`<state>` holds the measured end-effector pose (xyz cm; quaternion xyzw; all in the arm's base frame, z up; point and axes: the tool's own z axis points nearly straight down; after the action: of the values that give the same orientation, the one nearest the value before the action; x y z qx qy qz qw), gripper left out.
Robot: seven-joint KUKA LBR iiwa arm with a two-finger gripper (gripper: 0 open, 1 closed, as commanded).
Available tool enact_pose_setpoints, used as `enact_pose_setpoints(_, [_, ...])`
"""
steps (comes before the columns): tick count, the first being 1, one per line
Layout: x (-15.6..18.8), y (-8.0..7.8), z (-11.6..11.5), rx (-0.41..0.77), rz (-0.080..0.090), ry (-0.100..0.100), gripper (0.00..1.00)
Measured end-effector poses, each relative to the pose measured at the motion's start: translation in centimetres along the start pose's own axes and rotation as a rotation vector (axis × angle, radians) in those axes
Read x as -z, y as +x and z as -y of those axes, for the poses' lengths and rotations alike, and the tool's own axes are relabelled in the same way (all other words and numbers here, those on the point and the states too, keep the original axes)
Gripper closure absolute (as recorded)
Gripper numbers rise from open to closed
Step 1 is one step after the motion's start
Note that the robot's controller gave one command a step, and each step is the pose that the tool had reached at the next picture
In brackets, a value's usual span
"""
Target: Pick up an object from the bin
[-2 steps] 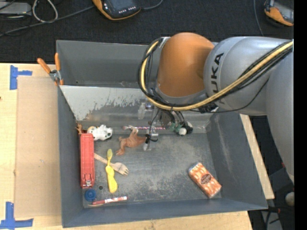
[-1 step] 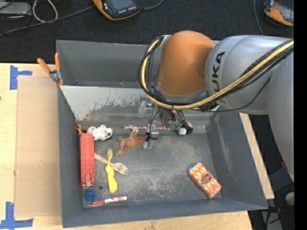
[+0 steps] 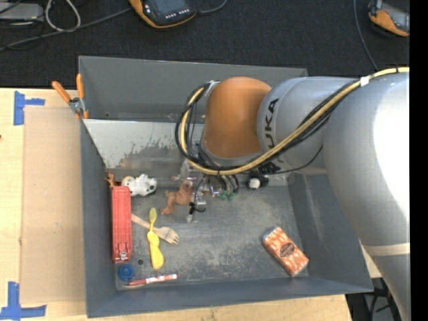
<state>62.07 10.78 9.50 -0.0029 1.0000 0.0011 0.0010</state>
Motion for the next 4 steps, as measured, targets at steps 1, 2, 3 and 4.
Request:
enact_pose_setpoints(1, [2.6, 0.6, -0.1, 0.034, 0.003, 0.001, 0.00])
enact_pose_setpoints(2, [2.7, 1.1, -1.3, 0.027, 0.005, -0.001, 0.00])
enact_pose_setpoints(3, [-2.6, 0.2, 0.9, 0.056, 0.008, 0.000, 0.00])
enact_pose_setpoints(4, [-2.5, 0.9, -0.1, 0.050, 0.010, -0.004, 1.00])
